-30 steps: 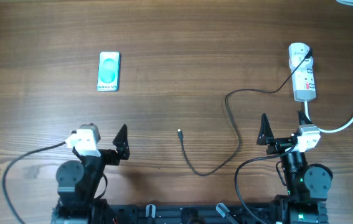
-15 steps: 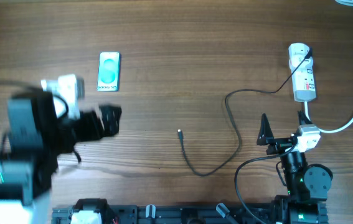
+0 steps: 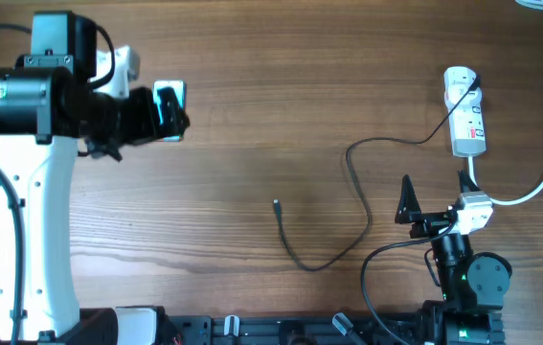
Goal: Plug charger to phone and switch on socket
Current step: 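Move the left gripper forward over the Galaxy S25 phone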
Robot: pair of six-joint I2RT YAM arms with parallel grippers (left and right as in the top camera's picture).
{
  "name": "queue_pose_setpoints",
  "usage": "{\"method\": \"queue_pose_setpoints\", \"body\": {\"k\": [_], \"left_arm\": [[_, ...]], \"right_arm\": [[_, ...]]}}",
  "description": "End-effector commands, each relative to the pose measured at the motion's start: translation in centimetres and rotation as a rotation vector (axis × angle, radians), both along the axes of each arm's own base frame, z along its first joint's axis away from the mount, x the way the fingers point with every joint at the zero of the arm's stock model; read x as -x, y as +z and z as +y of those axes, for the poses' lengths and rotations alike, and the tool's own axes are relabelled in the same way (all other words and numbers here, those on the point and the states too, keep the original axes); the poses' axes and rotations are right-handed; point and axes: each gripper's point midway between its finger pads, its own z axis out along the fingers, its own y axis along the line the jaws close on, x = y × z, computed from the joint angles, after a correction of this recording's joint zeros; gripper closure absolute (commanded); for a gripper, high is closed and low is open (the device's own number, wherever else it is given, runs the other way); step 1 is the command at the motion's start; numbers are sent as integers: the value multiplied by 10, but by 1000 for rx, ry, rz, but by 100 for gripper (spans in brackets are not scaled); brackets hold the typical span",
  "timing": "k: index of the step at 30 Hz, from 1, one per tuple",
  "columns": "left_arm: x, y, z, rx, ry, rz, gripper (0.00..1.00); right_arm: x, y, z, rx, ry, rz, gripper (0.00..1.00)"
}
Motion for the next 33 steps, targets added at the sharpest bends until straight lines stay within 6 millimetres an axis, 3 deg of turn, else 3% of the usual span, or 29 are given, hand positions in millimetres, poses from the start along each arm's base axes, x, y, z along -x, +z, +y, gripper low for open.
{"method": "queue_pose_setpoints", "body": {"k": [1, 5, 17, 20, 23, 25, 26, 27, 29, 31, 33], "left_arm": [[-24, 18, 8, -45, 16, -139, 0], [-45, 31, 7, -42, 18, -238, 0], [-72, 51, 10, -53, 31, -379, 0], [-86, 58, 19, -99, 64, -435, 0], [-102, 58, 33, -170, 114, -467, 6], [-110, 52, 38, -194, 128, -462, 14], [-114, 46, 38, -197, 128, -445, 24], [-117, 38, 38, -198, 125, -423, 41], [-121, 23, 38, -202, 120, -377, 61], [-125, 6, 38, -206, 115, -330, 95], [-130, -11, 37, -209, 110, -284, 96]], "right_arm": [[0, 3, 0, -6, -1, -12, 0], [0, 3, 0, -6, -1, -12, 0], [0, 3, 0, -6, -1, -12, 0], [0, 3, 0, -6, -1, -12, 0], [0, 3, 0, -6, -1, -12, 0], [0, 3, 0, -6, -1, -12, 1], [0, 3, 0, -6, -1, -12, 0], [0, 3, 0, -6, -1, -12, 0], [0, 3, 0, -6, -1, -12, 0], [0, 3, 0, -6, -1, -12, 0], [0, 3, 0, -6, -1, -12, 0]]}}
